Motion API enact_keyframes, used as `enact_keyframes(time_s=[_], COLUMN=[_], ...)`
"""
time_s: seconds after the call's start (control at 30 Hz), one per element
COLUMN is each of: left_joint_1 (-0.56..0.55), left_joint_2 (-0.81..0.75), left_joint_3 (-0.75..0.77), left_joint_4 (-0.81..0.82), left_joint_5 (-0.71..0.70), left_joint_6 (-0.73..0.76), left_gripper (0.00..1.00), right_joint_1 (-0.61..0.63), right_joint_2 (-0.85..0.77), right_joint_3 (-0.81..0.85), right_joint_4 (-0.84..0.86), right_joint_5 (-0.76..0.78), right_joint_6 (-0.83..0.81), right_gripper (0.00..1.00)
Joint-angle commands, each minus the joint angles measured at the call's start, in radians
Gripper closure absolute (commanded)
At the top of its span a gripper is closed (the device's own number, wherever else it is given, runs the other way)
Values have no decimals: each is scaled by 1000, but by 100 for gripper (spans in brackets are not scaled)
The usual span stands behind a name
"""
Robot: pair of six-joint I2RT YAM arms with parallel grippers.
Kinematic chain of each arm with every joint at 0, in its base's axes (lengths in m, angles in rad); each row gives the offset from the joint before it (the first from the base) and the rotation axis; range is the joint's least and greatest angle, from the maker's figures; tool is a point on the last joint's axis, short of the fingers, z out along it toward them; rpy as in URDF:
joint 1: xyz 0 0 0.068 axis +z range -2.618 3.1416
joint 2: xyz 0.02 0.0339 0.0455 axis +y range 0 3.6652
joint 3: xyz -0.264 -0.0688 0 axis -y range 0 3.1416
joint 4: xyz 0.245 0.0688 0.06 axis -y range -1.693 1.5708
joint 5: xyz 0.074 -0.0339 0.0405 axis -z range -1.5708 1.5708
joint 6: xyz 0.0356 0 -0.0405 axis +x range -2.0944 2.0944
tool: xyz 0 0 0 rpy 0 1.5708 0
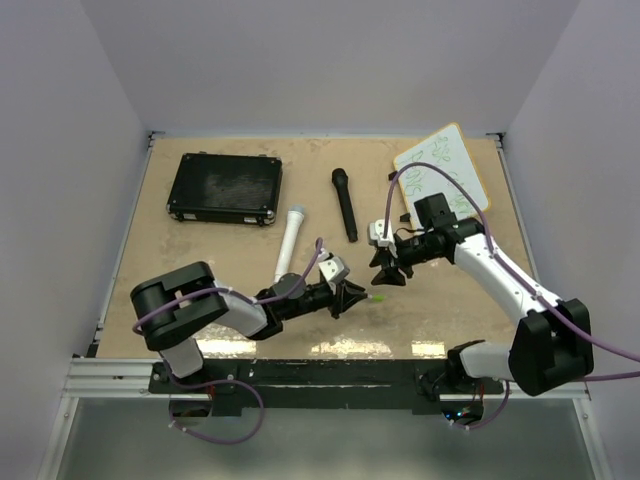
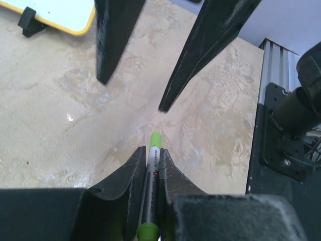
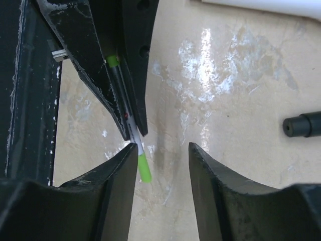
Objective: Write a sentence on the whiteboard
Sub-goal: Insert the whiteboard marker without the cap into the pen cap, then put down the whiteboard marker at the center of the board.
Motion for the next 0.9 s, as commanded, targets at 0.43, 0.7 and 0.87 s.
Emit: enact_keyframes(time_s=[0.43,0.7,0.87], left_joint_1=[239,394,427], left_joint_2=[-449,-328,-137], left_joint_3=[-91,58,158], left_joint_4=[-451,-600,-546], left_joint_5=[307,496,545], left_joint_6=[-149,-264,-320], left_gripper=[100,100,100], right_joint_1=[-127,-129,-130], right_joint_2=[-125,-140,-152], right_joint_3=[45,39,27], right_joint_4=[16,34,49], right_joint_5=[-43,-19,-11], right_joint_6=[-2,18,30], right_gripper=[38,38,37])
